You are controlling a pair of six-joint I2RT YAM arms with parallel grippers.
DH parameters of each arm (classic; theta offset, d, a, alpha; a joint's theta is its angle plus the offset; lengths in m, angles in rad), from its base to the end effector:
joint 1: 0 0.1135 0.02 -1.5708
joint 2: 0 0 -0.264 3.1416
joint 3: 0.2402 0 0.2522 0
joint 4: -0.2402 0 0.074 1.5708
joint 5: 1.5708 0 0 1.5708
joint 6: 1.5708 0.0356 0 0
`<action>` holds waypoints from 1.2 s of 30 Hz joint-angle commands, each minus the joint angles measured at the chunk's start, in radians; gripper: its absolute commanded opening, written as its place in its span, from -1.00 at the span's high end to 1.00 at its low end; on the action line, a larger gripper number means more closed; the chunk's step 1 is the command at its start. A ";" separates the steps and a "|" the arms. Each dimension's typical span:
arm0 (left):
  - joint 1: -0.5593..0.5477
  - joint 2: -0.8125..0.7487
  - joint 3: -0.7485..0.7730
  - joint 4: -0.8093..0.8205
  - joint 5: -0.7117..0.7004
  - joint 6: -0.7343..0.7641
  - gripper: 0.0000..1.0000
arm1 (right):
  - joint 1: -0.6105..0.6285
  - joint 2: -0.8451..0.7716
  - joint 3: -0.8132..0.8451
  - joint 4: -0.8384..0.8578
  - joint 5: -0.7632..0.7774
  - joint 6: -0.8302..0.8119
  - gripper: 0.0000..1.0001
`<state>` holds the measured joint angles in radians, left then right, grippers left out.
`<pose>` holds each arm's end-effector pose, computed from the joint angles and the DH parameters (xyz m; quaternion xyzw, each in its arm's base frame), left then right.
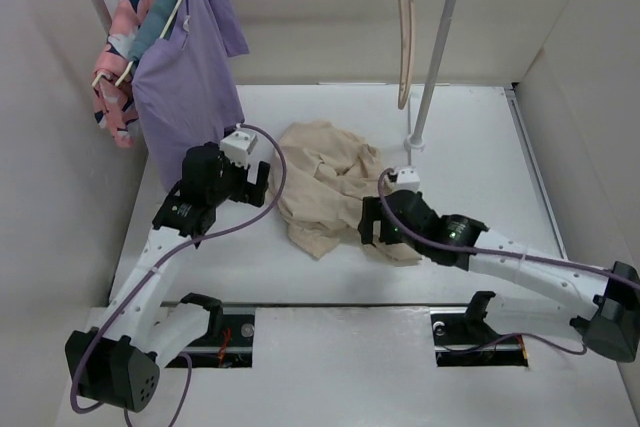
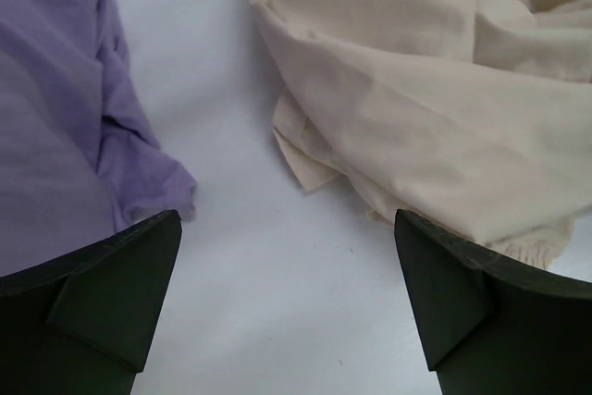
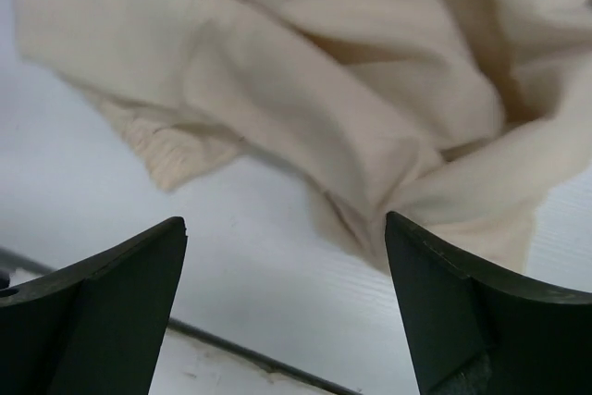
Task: Place the trousers on the hanger
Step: Flatten out the trousers at the center of the board.
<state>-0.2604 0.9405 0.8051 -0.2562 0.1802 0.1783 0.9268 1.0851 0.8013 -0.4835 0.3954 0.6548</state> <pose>0.2071 -0.0618 0.3115 0.2290 0.7971 -0.0975 0.5502 0.1464 0.1722 0.2618 -0.0463 0.9045 0.1454 0.3982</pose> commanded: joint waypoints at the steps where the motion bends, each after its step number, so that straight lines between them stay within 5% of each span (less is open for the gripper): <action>1: 0.000 0.006 -0.006 0.083 -0.136 -0.085 -0.98 | 0.131 0.036 0.024 0.081 0.086 -0.007 -0.84; 9: 0.023 0.006 0.006 0.083 -0.208 -0.125 -0.98 | 0.360 0.508 0.324 -0.043 0.255 -0.148 -0.84; 15: 0.032 -0.012 -0.001 0.061 -0.239 -0.105 -0.98 | 0.360 0.696 0.416 0.137 0.200 -0.418 -0.84; 21: 0.032 -0.051 -0.001 0.051 -0.306 -0.086 -0.98 | 0.282 0.900 0.482 0.047 0.065 -0.386 -0.94; 24: 0.032 -0.060 -0.001 0.032 -0.297 -0.086 -0.98 | 0.251 0.970 0.573 0.002 -0.040 -0.402 -0.48; 28: 0.032 -0.069 -0.001 0.023 -0.297 -0.074 -0.98 | 0.241 0.989 0.619 0.002 -0.260 -0.469 1.00; 32: 0.032 -0.104 0.019 0.014 -0.297 -0.065 -0.98 | 0.219 0.940 0.688 0.032 -0.459 -0.509 1.00; 36: 0.032 -0.140 0.123 -0.043 -0.182 -0.054 -0.98 | 0.170 0.918 0.988 0.080 -0.605 -0.483 1.00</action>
<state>-0.2333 0.8459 0.8211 -0.2909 -0.0811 0.1093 1.1278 2.0392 1.5581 -0.4988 0.0006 0.1764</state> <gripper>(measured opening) 0.989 0.071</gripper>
